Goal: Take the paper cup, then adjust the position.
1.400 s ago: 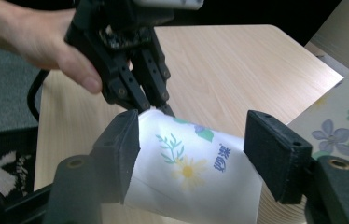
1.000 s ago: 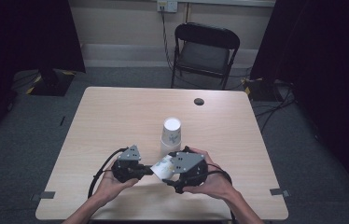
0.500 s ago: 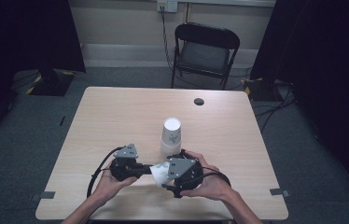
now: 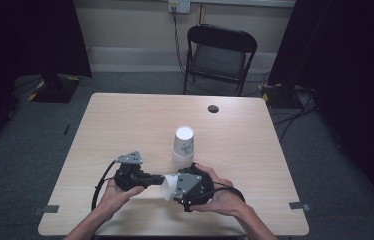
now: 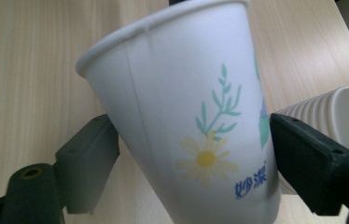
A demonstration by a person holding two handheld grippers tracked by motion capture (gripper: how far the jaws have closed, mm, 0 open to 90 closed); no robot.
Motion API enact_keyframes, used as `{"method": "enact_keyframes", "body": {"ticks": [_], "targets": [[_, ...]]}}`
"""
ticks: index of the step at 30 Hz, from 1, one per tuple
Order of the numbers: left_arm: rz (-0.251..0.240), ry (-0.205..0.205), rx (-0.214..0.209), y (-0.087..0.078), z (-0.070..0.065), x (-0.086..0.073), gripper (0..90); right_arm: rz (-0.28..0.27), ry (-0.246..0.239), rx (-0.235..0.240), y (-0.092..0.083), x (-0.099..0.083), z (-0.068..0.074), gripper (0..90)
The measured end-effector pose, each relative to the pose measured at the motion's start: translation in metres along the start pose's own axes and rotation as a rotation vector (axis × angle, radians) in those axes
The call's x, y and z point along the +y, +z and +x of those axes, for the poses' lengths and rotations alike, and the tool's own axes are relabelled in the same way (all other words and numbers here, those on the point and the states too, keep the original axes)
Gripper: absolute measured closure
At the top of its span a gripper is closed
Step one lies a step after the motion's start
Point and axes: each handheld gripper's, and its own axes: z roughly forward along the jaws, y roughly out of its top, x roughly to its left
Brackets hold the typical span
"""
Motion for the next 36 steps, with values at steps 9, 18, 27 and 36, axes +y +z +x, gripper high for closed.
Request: {"method": "enact_keyframes", "body": {"ticks": [9, 18, 27, 36], "targets": [[-0.053, 0.001, 0.006, -0.003, -0.002, 0.001, 88.5, -0.057, 0.112, 0.047, 0.005, -0.008, -0.003, 21.0], [-0.066, -0.02, 0.003, -0.004, -0.003, 0.004, 88.7, -0.112, 0.114, -0.024, 0.004, 0.0, 0.002, 20.2], [-0.082, -0.013, 0.03, -0.006, -0.004, 0.004, 88.1, -0.148, 0.217, 0.046, 0.01, -0.003, -0.002, 25.5], [-0.078, -0.034, 0.043, -0.008, -0.003, 0.004, 88.6, -0.164, 0.263, 0.071, 0.015, -0.002, -0.002, 24.9]]}}
